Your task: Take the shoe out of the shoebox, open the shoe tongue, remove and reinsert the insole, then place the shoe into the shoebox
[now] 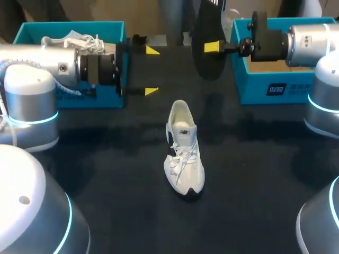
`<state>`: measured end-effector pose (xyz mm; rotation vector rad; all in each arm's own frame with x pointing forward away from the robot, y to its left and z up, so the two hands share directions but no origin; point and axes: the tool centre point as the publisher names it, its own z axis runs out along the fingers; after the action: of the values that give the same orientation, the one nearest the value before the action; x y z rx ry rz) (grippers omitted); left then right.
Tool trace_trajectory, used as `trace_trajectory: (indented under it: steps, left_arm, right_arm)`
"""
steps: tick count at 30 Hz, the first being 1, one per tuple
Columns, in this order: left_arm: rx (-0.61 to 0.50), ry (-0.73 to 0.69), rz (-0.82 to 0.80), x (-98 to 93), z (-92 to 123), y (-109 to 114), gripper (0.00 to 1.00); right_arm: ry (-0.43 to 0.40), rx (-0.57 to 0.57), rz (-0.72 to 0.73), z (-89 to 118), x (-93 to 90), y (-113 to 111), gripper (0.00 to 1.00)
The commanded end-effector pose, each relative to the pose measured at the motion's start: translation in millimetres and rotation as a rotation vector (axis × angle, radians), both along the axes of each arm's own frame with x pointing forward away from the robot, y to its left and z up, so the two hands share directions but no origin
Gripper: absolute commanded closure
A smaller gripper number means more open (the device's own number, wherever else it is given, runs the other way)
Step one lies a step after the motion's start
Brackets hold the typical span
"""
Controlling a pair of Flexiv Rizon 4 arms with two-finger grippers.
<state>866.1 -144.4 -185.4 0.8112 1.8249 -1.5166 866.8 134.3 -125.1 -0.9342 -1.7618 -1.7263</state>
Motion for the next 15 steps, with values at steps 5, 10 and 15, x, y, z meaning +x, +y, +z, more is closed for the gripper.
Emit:
trace_trajectory:
  steps: [5, 10, 15]
  left_arm:
    - [0.003, 0.0, 0.001, -0.4, 0, 0, 0.0]
    - [0.03, 0.055, 0.005, -3.8, 1, 3, 0.0]
    - [0.071, 0.152, 0.041, -9.3, 2, 12, 0.0]
  right_arm:
    - [0.001, -0.003, 0.0, 0, 0.7, 1, 1.0]
    - [0.001, -0.003, 0.0, 0, 0.7, 1, 1.0]
    - [-0.079, -0.027, 0.008, -6, 5.3, 9, 1.0]
